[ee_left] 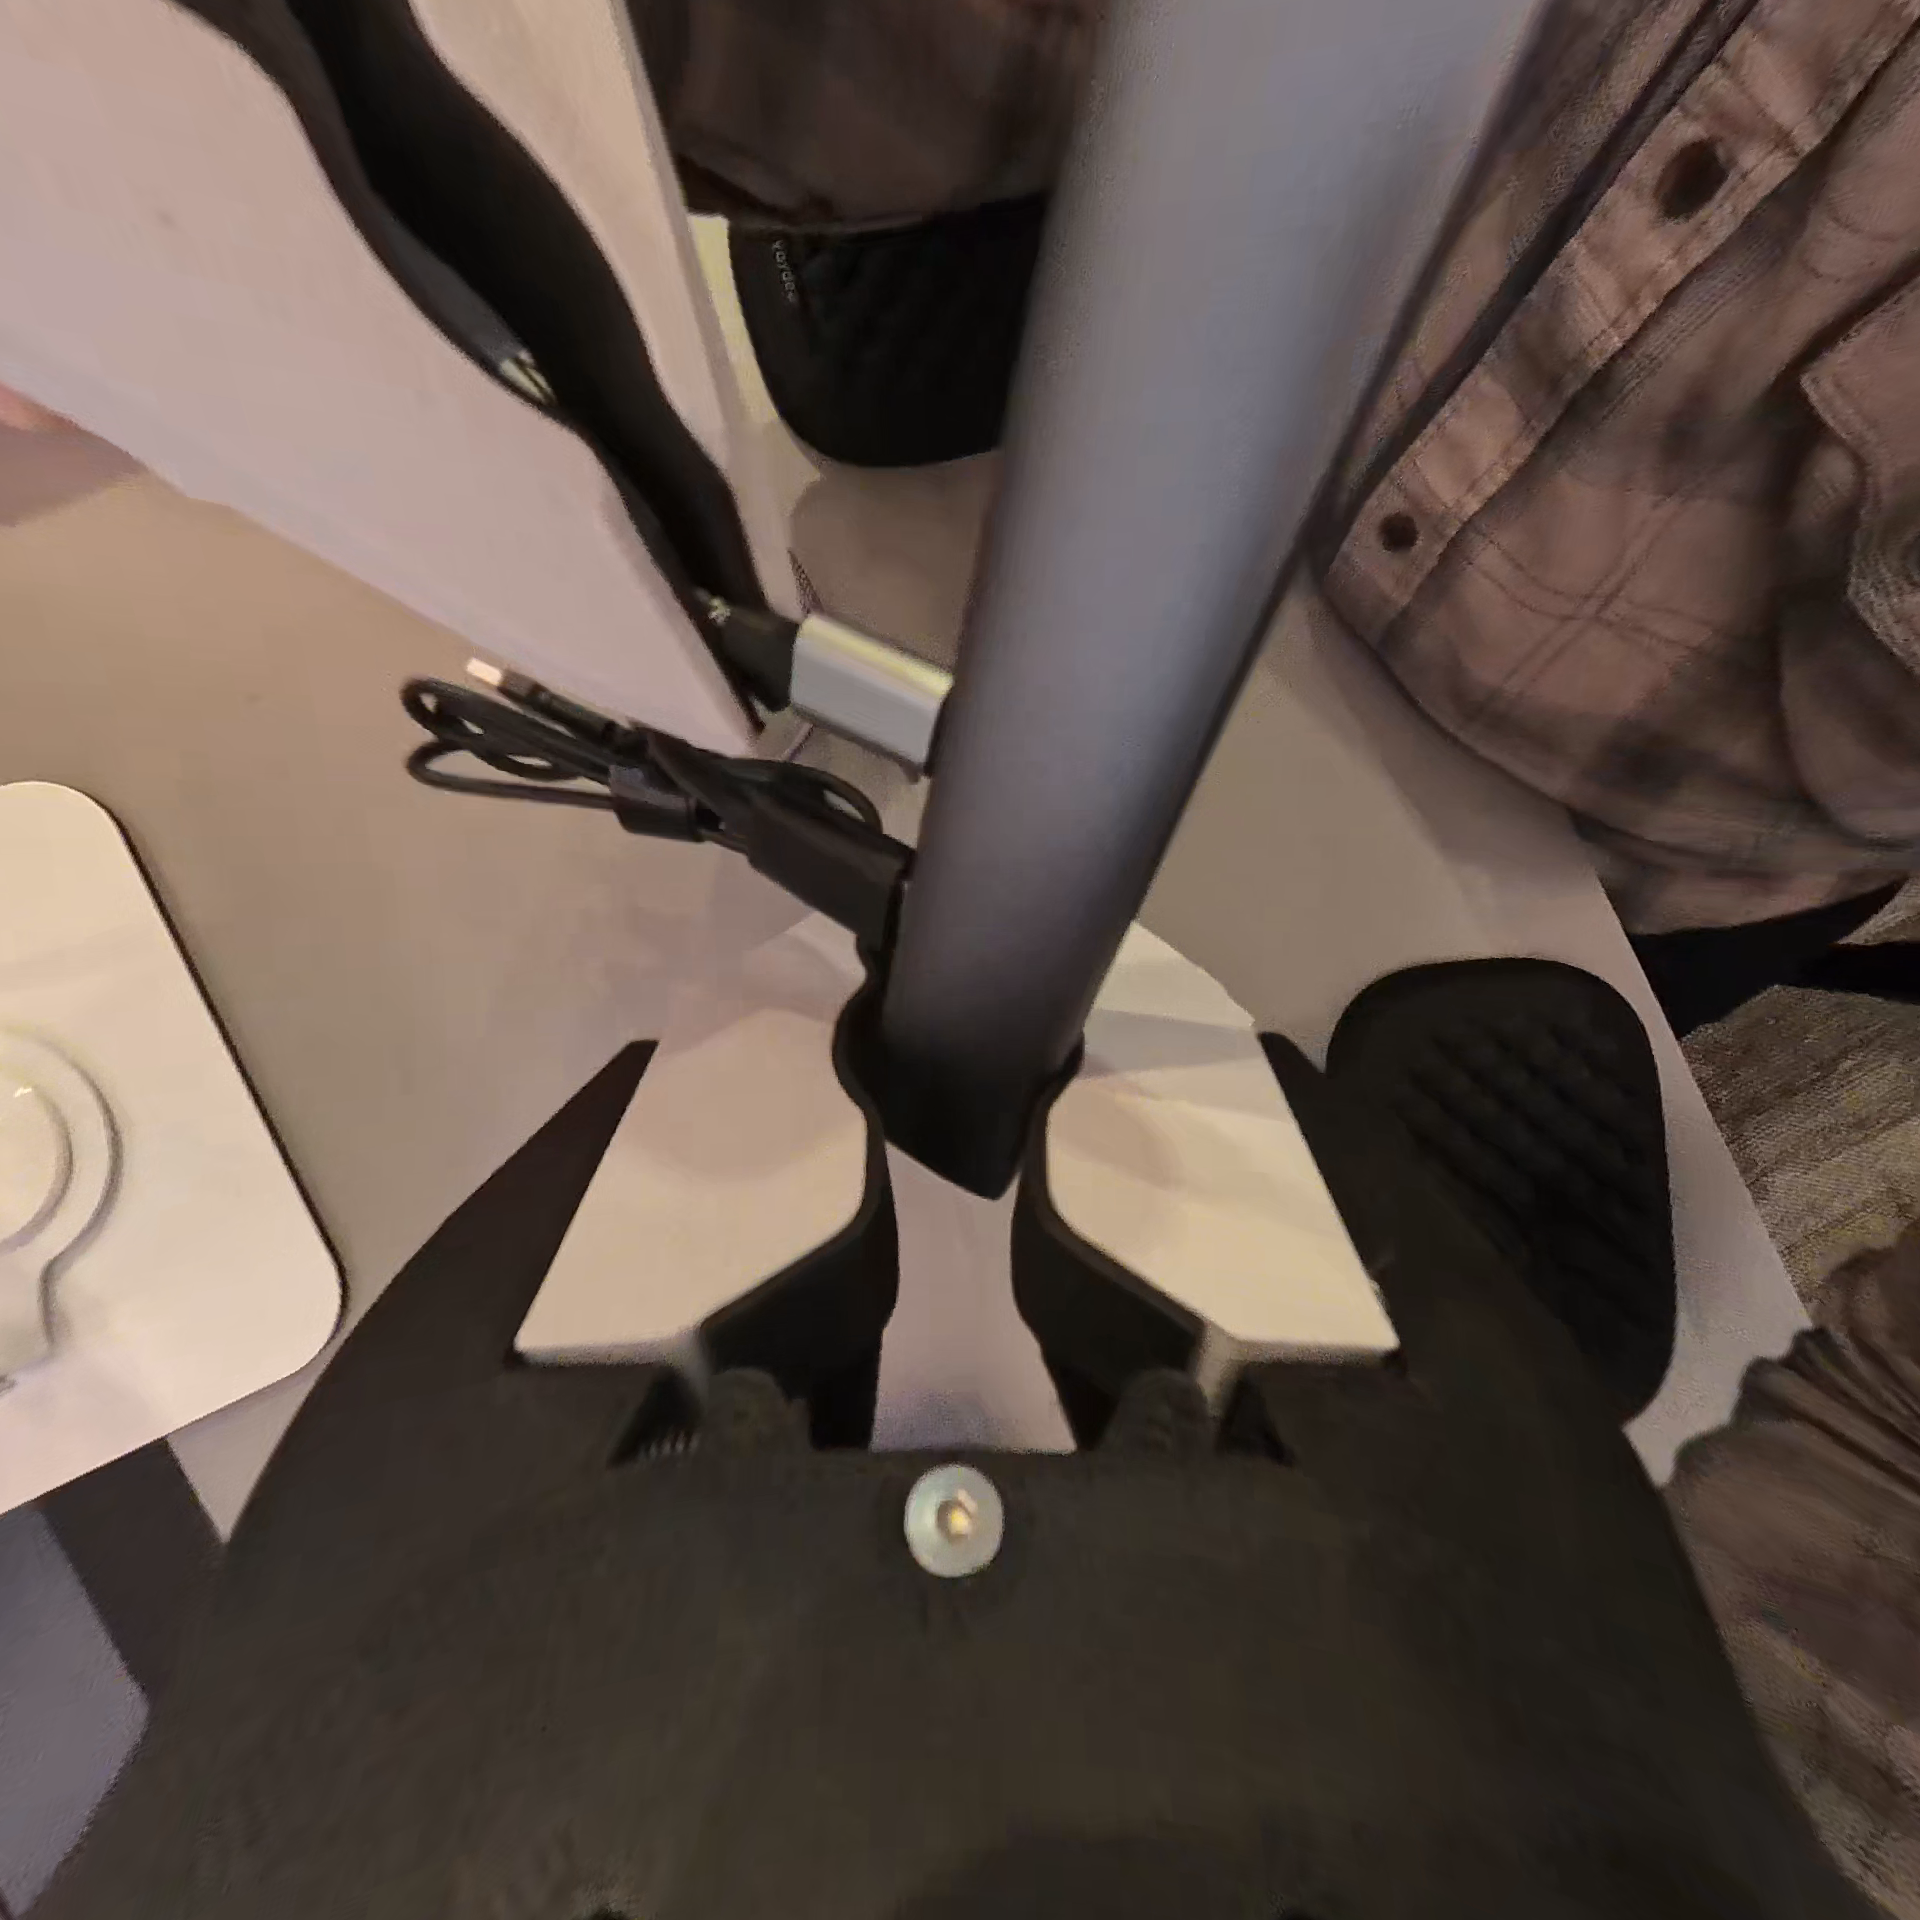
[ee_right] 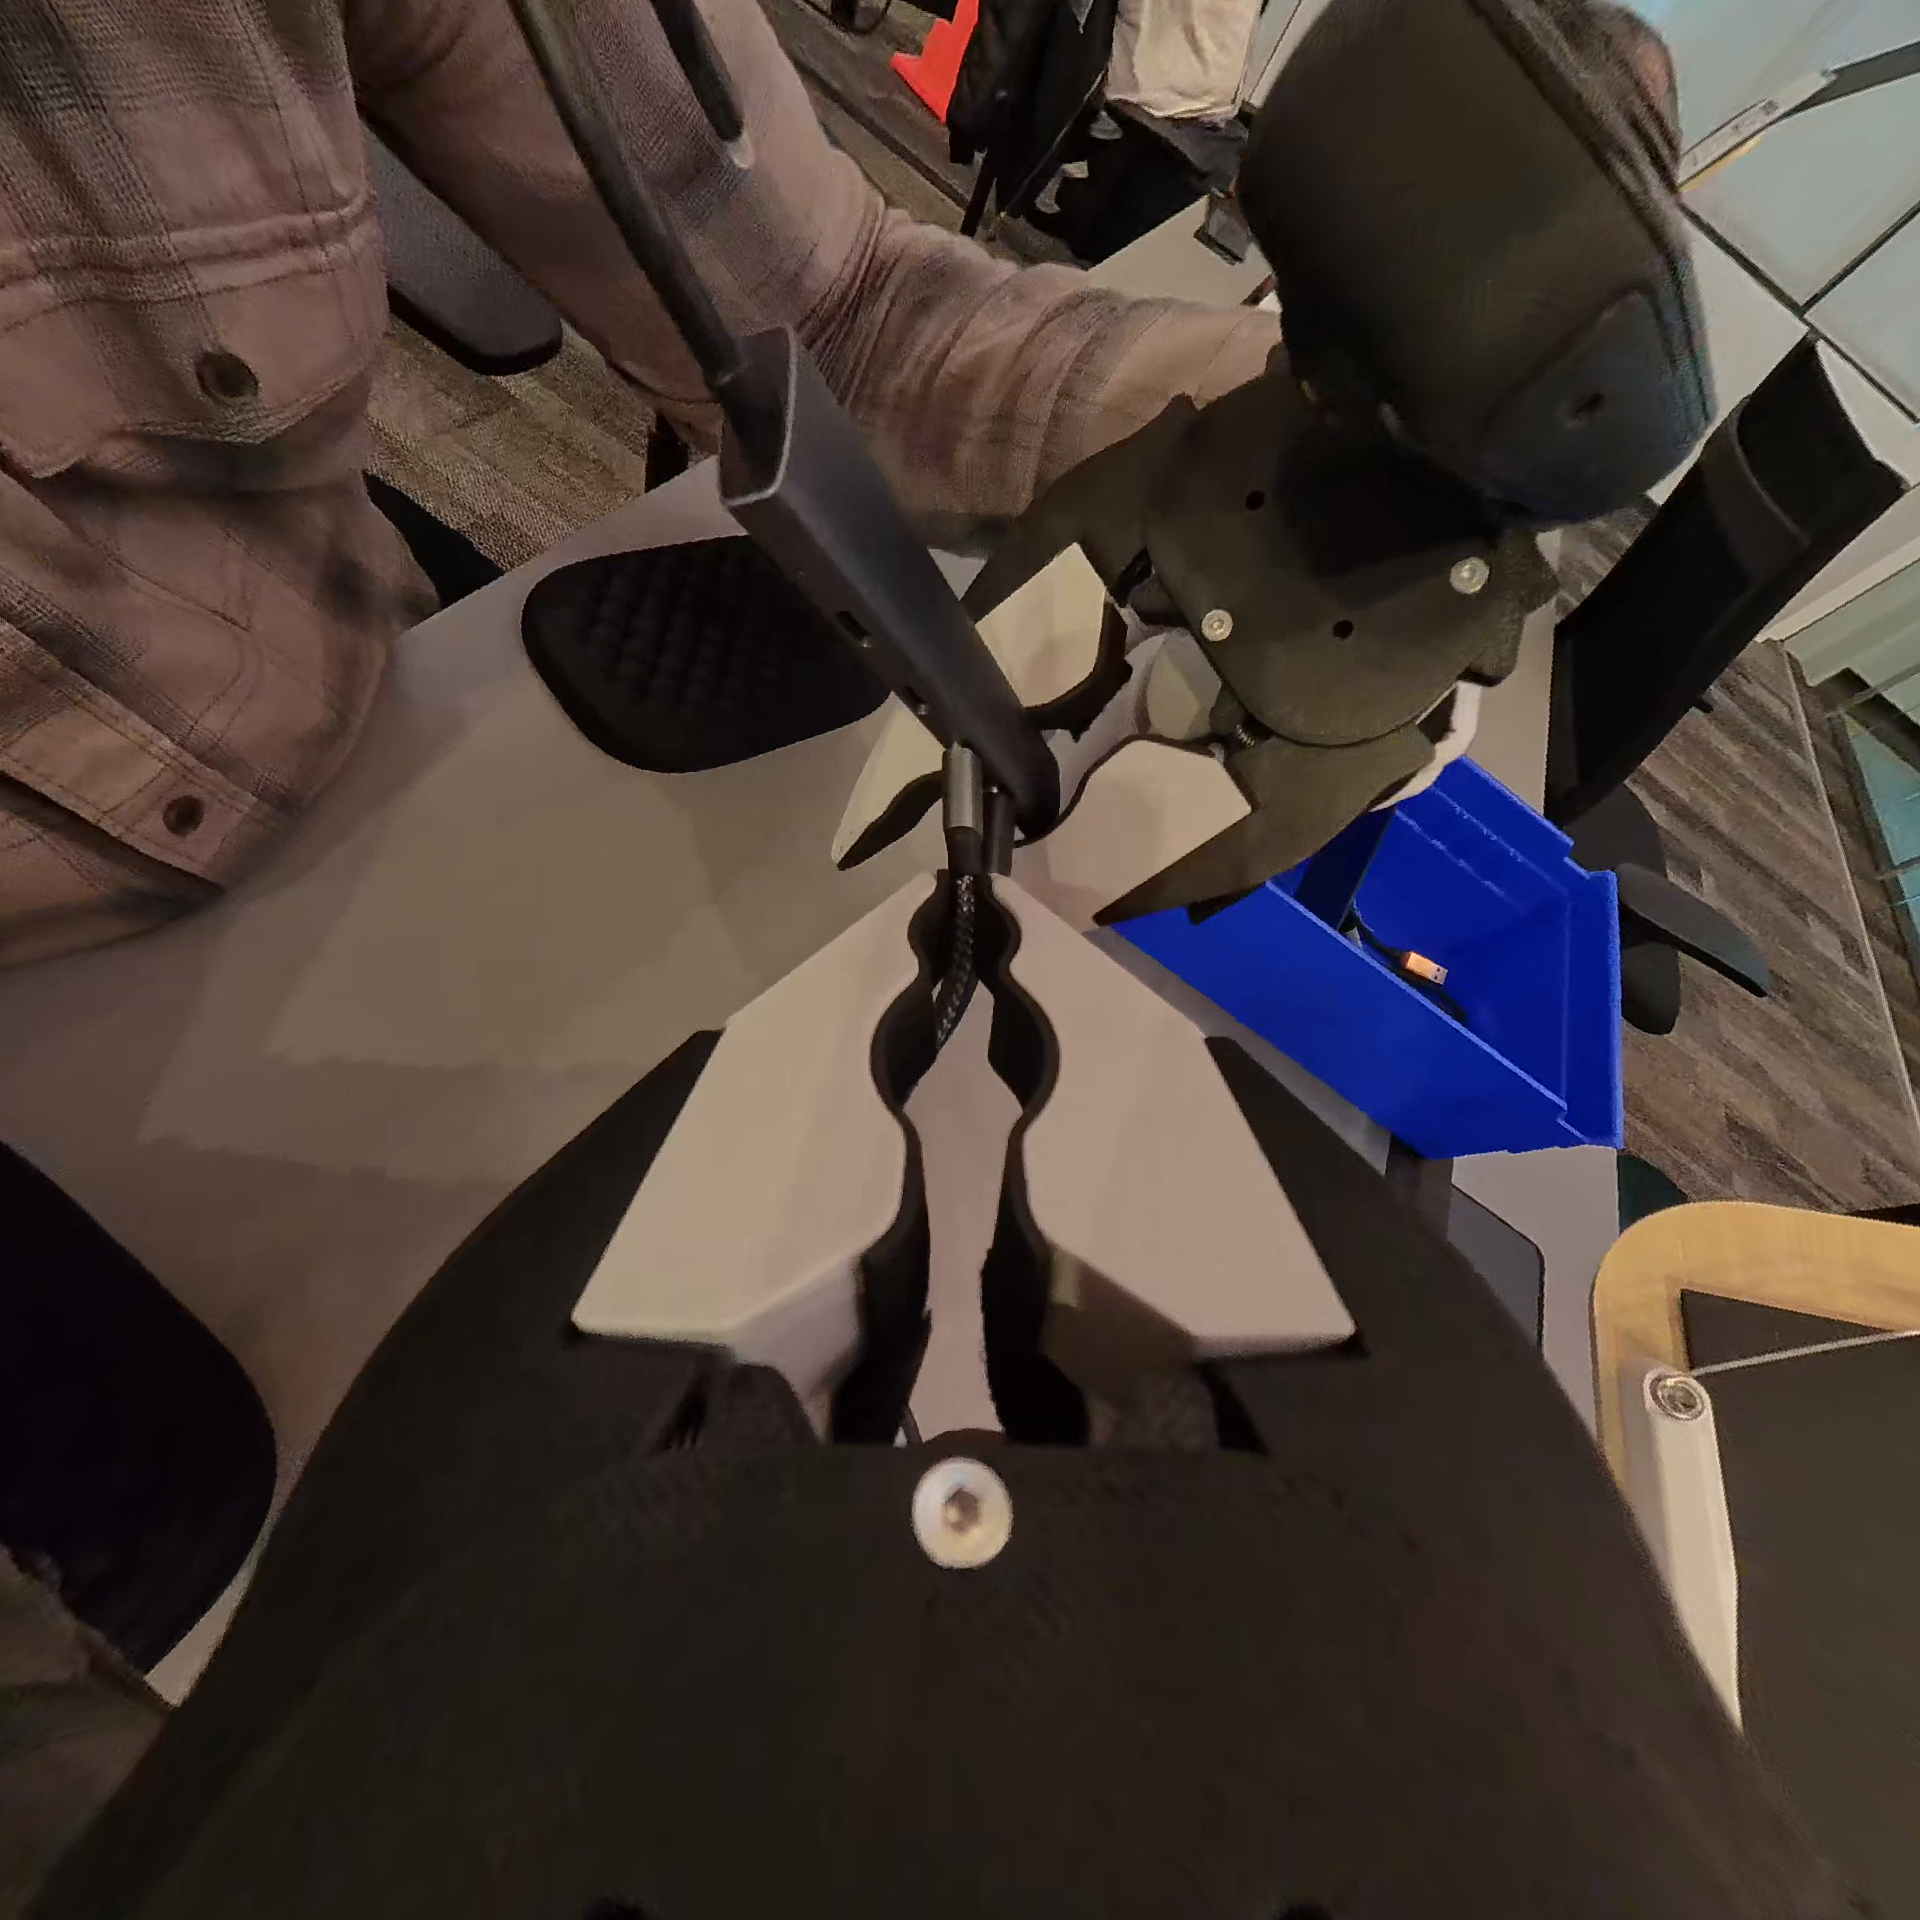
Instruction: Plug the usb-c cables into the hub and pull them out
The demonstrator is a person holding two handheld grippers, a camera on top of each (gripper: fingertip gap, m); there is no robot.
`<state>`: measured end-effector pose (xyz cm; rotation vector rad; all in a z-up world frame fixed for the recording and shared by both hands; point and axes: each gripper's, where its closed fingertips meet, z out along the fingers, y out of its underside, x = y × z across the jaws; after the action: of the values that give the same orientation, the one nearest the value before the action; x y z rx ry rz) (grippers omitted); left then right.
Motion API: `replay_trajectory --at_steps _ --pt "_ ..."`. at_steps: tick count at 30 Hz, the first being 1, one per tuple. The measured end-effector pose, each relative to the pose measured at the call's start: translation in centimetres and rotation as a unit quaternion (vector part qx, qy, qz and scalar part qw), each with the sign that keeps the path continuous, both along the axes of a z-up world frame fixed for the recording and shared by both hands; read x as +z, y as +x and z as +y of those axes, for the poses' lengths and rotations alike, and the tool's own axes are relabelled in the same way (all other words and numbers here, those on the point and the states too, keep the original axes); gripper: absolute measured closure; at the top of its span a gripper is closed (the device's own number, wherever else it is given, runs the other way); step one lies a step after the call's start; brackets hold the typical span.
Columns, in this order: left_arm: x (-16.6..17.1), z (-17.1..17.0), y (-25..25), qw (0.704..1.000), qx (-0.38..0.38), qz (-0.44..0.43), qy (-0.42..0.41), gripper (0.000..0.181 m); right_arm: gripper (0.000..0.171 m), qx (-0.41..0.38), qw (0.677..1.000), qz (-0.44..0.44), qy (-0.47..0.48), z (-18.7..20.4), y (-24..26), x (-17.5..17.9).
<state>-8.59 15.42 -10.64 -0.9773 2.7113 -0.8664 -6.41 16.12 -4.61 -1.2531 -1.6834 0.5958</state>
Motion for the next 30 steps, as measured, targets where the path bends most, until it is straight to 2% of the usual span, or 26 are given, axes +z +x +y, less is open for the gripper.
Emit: replay_trajectory --at_steps 7,11,16,18,23,27,30 --pt "1.6 0.1 -0.2 0.999 0.002 -0.029 0.037 0.162 0.171 0.005 0.999 0.029 0.019 -0.1 -0.4 1.2" --pt "2.9 -0.1 -0.1 0.997 0.009 -0.067 0.036 0.162 0.17 0.029 0.996 0.079 0.019 -0.4 -0.8 2.4" --pt "4.0 -0.1 0.0 0.995 0.007 -0.098 0.028 0.163 0.158 0.043 0.991 0.12 0.028 -0.5 -1.7 3.4" --pt "4.5 -0.3 0.0 0.993 0.003 -0.112 0.022 0.164 0.158 0.06 0.987 0.149 0.019 -0.7 -1.9 4.0" --pt "5.6 0.1 0.2 0.988 0.013 -0.145 0.044 0.163 0.163 0.107 0.968 0.222 -0.055 -1.1 -1.9 5.3" --pt "6.2 1.1 0.1 0.982 0.032 -0.161 0.092 0.164 0.16 0.157 0.934 0.268 -0.174 -1.6 -1.1 6.5" --pt "6.5 1.6 0.2 0.977 0.04 -0.167 0.127 0.164 0.159 0.147 0.931 0.265 -0.203 -0.9 -1.4 5.9"
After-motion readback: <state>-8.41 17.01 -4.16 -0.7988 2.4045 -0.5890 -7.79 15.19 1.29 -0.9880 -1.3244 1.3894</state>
